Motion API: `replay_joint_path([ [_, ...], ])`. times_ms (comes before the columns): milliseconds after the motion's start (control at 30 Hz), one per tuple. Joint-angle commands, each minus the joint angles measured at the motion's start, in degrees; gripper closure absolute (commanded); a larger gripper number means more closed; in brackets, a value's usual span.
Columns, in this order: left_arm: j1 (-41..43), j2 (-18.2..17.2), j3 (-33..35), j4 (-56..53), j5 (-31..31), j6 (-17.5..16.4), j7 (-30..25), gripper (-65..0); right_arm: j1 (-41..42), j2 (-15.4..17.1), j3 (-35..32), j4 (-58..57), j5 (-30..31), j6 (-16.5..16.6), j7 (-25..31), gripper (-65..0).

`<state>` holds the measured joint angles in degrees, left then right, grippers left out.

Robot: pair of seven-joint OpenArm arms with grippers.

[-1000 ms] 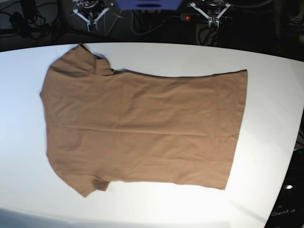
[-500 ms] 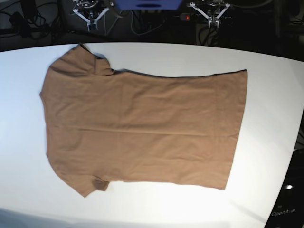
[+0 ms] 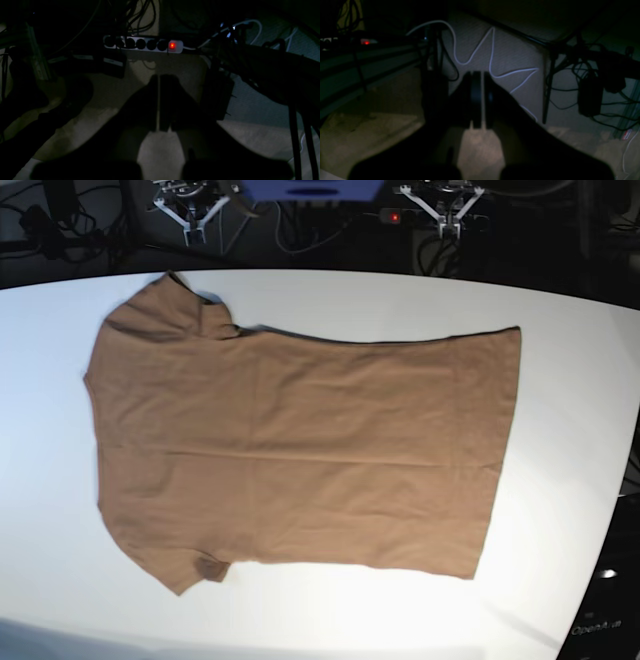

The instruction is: Fold the T-shirt properly

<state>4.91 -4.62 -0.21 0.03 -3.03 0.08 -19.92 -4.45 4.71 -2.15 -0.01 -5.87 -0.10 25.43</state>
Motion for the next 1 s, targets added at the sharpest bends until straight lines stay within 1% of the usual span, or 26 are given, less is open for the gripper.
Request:
replay_joint_path([
  [0, 0.3, -0.2, 0.0, 0.0, 0.1, 0.4, -0.4, -1.1, -0.2, 0.3, 0.1, 0.0, -0.1, -0.2, 0.4, -0.1],
  [200, 0.3, -0.2, -0.1, 0.0, -0.1, 0.5, -0.4, -1.1, -0.2, 0.3, 0.1, 0.0, -0.1, -0.2, 0.6, 0.0],
  [267, 0.9, -0.3, -0.2, 0.0, -0.3, 0.3, -1.4, -1.1, -0.6, 0.3, 0.1, 0.1, -0.1, -0.4, 2.2, 0.0],
  [333, 2.5, -0.3, -0.2, 0.0, -0.3, 0.2, -6.6, -1.1, -2.3, 0.4, 0.1, 0.1, -0.1, -0.5, 7.5, 0.0],
  [400, 5.1, -0.3, -0.2, 0.0, -0.3, 0.2, -14.0, -1.1, -4.3, 0.5, 0.1, 0.0, -0.1, -0.5, 14.3, 0.0],
  [467, 6.3, -0.3, -0.2, 0.0, -0.3, 0.2, -20.4, -1.1, -5.8, 0.6, 0.0, 0.0, -0.1, -0.6, 18.6, 0.0],
  [600, 9.3, -0.4, -0.3, 0.0, -0.3, 0.2, -27.9, -1.1, -9.0, 1.3, 0.0, 0.0, -0.1, -0.6, 25.6, 0.0],
  [733, 12.2, -0.6, -0.3, 0.0, -0.3, 0.2, -35.7, -1.1, -13.4, 1.5, -0.1, 0.0, -0.1, -0.6, 37.2, 0.0],
  [867, 16.1, -0.6, -0.4, 0.0, -0.4, 0.5, -45.4, -1.1, -17.9, 2.3, -0.1, 0.0, -0.1, -0.6, 49.4, 0.0],
  [933, 17.7, -0.6, -0.4, 0.0, -0.4, 0.5, -50.3, -1.1, -19.2, 2.3, -0.1, 0.0, -0.1, -0.6, 52.6, -0.1],
  [967, 18.7, -0.6, -0.4, 0.0, -0.4, 0.6, -52.9, -1.1, -19.7, 2.4, -0.1, 0.1, -0.1, -0.6, 52.5, -0.1],
])
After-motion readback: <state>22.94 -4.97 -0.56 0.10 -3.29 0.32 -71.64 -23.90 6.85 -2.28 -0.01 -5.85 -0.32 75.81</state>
